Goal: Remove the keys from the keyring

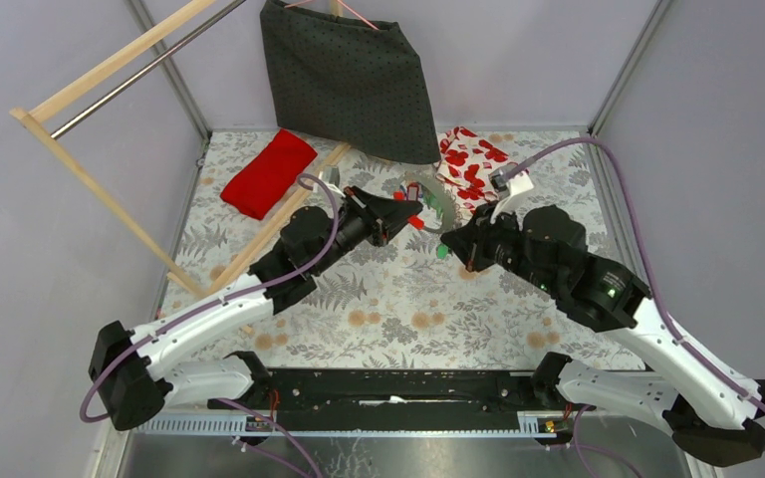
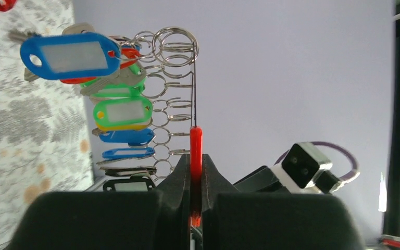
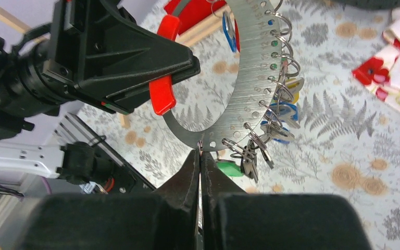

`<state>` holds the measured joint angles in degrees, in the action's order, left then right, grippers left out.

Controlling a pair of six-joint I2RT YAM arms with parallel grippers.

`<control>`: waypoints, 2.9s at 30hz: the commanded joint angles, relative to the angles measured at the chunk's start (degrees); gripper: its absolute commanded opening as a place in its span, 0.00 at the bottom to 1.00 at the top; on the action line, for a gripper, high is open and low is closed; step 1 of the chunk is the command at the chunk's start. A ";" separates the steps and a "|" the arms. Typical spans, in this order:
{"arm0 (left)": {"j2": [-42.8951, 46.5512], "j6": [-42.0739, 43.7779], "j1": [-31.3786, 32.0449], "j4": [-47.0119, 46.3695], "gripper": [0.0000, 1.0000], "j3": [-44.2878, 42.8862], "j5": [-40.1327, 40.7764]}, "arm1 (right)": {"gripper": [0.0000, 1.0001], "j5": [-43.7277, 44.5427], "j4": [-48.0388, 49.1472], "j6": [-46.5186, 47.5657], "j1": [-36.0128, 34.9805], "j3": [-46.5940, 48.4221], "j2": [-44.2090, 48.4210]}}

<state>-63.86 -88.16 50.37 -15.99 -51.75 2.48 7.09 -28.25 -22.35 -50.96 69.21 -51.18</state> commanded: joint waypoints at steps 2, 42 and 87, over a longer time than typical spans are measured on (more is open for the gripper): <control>-2.81 4.88 -1.75 -9.11 0.00 6.28 -12.26 | 0.00 1.23 -1.28 -5.30 -0.08 -8.42 -0.35; -27.74 38.79 -5.62 -13.84 0.49 16.15 -30.06 | 0.00 -16.49 32.17 -37.40 10.14 -43.22 -15.89; -25.50 72.97 16.55 -51.69 0.23 33.10 6.72 | 0.00 -16.44 26.13 -54.65 13.72 -39.02 -14.72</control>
<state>-87.92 -16.97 66.28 -62.19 -16.38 7.84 -11.84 -0.21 -74.17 -37.65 28.01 -67.46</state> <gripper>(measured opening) 0.240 0.017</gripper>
